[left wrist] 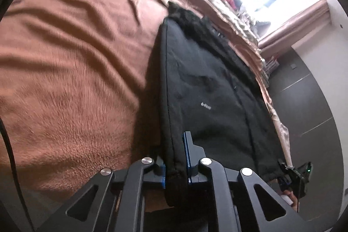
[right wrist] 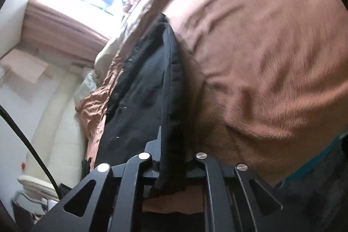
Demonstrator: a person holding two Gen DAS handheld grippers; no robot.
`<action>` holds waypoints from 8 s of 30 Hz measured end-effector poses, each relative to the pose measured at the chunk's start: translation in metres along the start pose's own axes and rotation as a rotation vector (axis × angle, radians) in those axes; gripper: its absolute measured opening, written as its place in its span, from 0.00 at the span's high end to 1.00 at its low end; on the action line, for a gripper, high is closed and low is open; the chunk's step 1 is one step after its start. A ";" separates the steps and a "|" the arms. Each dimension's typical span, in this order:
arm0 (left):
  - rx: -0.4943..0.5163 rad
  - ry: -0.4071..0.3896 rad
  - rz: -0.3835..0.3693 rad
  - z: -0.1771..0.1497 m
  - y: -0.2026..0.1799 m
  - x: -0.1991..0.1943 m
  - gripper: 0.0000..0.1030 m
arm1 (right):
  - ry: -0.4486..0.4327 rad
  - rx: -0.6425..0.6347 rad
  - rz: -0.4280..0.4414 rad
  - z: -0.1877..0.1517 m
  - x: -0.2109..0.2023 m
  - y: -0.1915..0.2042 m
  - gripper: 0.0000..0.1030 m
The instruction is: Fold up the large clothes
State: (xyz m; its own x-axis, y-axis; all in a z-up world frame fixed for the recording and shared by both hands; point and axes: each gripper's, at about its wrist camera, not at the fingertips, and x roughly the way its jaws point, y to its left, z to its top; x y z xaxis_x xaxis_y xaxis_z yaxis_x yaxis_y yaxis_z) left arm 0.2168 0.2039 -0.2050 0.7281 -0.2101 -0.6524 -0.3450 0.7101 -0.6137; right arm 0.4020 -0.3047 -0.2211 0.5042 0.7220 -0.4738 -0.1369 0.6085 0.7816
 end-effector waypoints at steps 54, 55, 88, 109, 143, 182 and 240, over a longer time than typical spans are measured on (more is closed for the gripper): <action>0.039 -0.323 -0.144 -0.055 -0.055 -0.257 0.91 | -0.080 -0.283 0.180 -0.074 -0.196 0.092 0.95; 0.043 -0.327 -0.142 -0.049 -0.058 -0.255 0.91 | -0.084 -0.282 0.183 -0.072 -0.195 0.093 0.95; 0.000 -0.267 -0.019 0.170 -0.066 -0.082 0.90 | -0.097 -0.239 0.066 0.098 0.042 0.136 0.93; -0.001 -0.201 0.152 0.210 -0.005 0.025 0.11 | -0.042 -0.197 -0.126 0.124 0.168 0.133 0.08; 0.079 0.091 0.334 0.211 0.020 0.107 0.92 | 0.046 -0.244 -0.432 0.132 0.196 0.133 0.91; -0.274 0.035 0.020 0.059 0.077 -0.004 0.41 | 0.268 -0.574 -0.302 -0.022 0.132 0.285 0.54; -0.511 -0.058 0.026 0.020 0.073 -0.006 0.83 | 0.387 -0.625 -0.435 0.031 0.407 0.292 0.86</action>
State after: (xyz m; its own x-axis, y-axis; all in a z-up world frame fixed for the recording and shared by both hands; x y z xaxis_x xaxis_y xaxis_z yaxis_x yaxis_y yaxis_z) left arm 0.1990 0.2709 -0.2367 0.7422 -0.1487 -0.6535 -0.5983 0.2926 -0.7460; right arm 0.5935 0.1573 -0.1730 0.3092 0.3743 -0.8743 -0.5010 0.8455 0.1848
